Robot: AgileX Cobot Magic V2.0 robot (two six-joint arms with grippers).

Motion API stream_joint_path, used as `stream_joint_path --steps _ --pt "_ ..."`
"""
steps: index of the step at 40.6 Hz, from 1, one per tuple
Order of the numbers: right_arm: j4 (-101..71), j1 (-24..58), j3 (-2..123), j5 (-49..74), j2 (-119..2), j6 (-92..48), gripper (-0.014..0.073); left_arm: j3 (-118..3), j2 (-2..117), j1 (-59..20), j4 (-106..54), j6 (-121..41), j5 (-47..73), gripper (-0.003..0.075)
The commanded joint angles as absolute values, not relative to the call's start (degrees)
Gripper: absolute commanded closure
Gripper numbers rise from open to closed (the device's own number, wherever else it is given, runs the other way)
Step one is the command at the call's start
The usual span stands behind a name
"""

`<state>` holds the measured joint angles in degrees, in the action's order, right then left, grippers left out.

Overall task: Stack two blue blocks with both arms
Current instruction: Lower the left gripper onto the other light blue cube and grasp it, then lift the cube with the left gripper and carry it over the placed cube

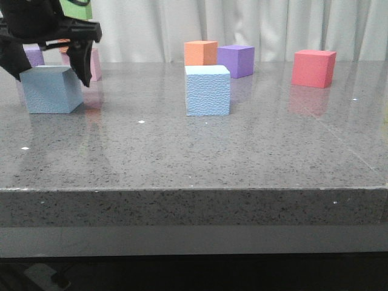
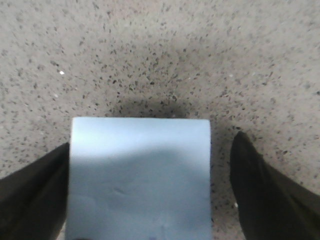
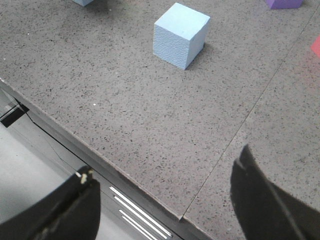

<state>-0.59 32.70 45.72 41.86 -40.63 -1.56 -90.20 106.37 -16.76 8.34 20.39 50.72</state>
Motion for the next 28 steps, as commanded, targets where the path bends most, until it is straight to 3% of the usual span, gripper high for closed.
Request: stream_joint_path --steps 1,4,13,19,28 --pt "0.0 32.5 47.1 38.5 -40.3 -2.0 0.0041 -92.0 104.5 -16.6 8.3 20.9 47.9 0.0123" --pt "0.0 32.5 47.1 38.5 -40.3 -2.0 0.0041 -92.0 104.5 -16.6 8.3 20.9 47.9 0.0141" --pt "0.0 32.5 47.1 38.5 -40.3 -2.0 0.0041 -92.3 104.5 -16.6 7.4 20.7 48.0 0.0311" --pt "0.0 32.5 47.1 38.5 -40.3 -2.0 0.0041 -95.1 104.5 -16.6 3.3 13.6 49.8 0.0318" --pt "0.0 32.5 47.1 38.5 -40.3 -2.0 0.0041 -105.0 104.4 -17.0 -14.4 -12.6 56.3 0.0318"
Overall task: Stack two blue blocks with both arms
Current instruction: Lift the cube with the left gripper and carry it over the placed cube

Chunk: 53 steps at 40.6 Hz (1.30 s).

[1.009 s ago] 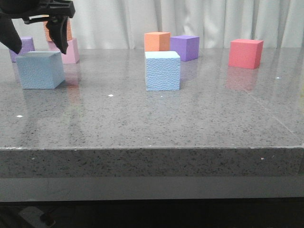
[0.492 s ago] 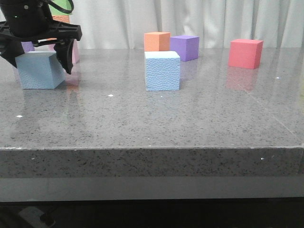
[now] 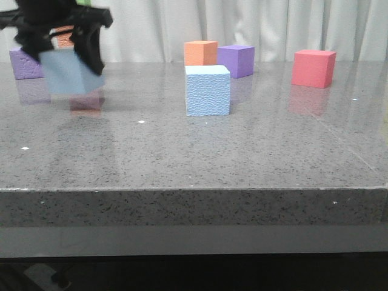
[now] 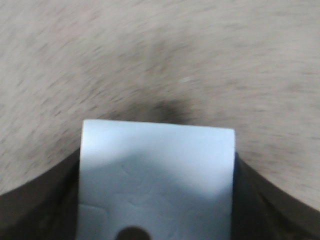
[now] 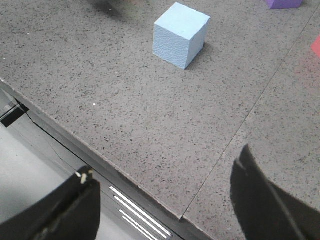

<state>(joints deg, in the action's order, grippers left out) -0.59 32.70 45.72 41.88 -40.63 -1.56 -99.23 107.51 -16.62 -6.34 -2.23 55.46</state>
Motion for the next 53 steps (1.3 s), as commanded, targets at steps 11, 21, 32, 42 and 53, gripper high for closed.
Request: stream_joint_path --steps 11,21,32,42,53 --pt "0.0 32.5 47.1 38.5 -40.3 -2.0 0.0041 -113.8 104.4 -22.9 -19.9 -36.7 61.5 0.0318" --pt "0.0 32.5 47.1 38.5 -40.3 -2.0 0.0041 -114.3 104.7 -29.3 -19.9 -46.7 60.0 0.0318" --pt "0.0 32.5 47.1 38.5 -40.3 -2.0 0.0041 -115.8 107.8 -32.8 -16.6 -48.7 58.6 0.0318" --pt "0.0 32.5 47.1 38.5 -40.3 -2.0 0.0041 -116.2 109.4 -33.2 -14.4 -49.9 57.6 0.0318" --pt "0.0 32.5 47.1 38.5 -40.3 -2.0 0.0041 -116.2 109.5 -33.3 -15.5 -55.3 55.9 0.0318"
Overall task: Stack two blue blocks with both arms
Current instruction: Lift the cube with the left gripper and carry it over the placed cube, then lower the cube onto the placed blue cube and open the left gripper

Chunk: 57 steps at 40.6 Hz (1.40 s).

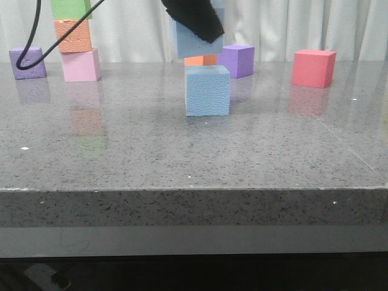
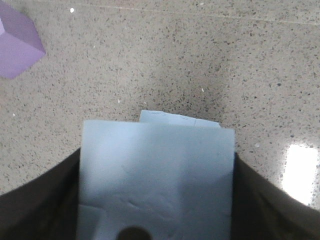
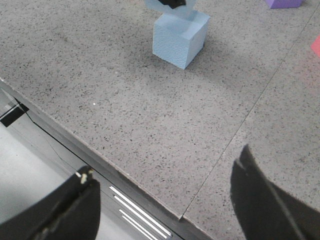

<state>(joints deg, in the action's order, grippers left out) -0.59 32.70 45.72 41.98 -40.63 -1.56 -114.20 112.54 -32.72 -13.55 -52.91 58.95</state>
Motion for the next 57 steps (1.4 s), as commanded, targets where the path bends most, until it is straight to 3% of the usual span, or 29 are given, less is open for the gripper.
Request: stream_joint_path --steps 1,28,41,57 --pt "0.0 32.5 47.1 38.5 -40.3 -2.0 0.0041 -116.2 109.5 -33.3 -15.7 -56.0 55.9 0.0318" --pt "0.0 32.5 47.1 38.5 -40.3 -2.0 0.0041 -116.2 112.2 -33.3 -18.7 -60.5 55.7 0.0316" --pt "0.0 32.5 47.1 38.5 -40.3 -2.0 0.0041 -116.2 112.2 -33.3 -17.8 -60.5 55.3 0.0161" --pt "0.0 32.5 47.1 38.5 -40.3 -2.0 0.0041 -116.2 108.8 -33.3 -17.5 -60.1 54.7 0.0163"
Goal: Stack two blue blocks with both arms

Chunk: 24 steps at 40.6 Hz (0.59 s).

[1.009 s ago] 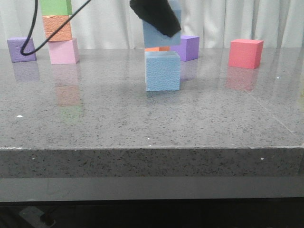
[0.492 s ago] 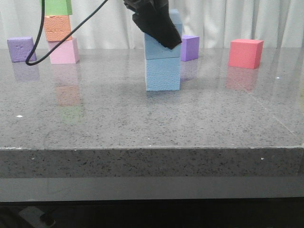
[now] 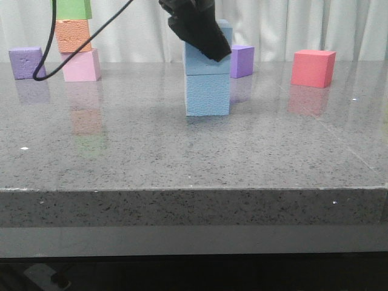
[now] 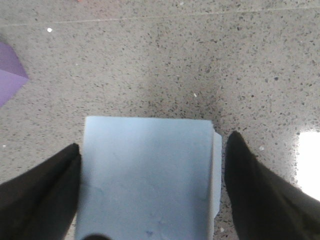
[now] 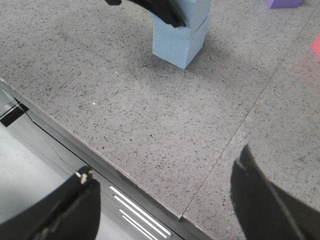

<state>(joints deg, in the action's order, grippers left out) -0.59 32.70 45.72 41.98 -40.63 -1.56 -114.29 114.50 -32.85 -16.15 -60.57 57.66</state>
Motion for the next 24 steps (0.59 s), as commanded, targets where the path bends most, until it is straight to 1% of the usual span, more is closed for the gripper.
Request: stream_joint_path --steps 1,14,20,24 --pt "0.0 32.5 47.1 38.5 -40.3 -2.0 0.0041 -116.2 108.1 -33.3 -17.5 -59.8 54.7 0.0163" --pt "0.0 32.5 47.1 38.5 -40.3 -2.0 0.0041 -114.6 97.7 -33.3 -17.6 -45.6 55.1 0.0166" --pt "0.0 32.5 47.1 38.5 -40.3 -2.0 0.0041 -110.8 91.3 -33.3 -17.6 -35.6 55.0 0.0167" --pt "0.0 32.5 47.1 38.5 -40.3 -2.0 0.0041 -107.7 86.7 -33.3 -17.2 -31.9 53.7 0.0167"
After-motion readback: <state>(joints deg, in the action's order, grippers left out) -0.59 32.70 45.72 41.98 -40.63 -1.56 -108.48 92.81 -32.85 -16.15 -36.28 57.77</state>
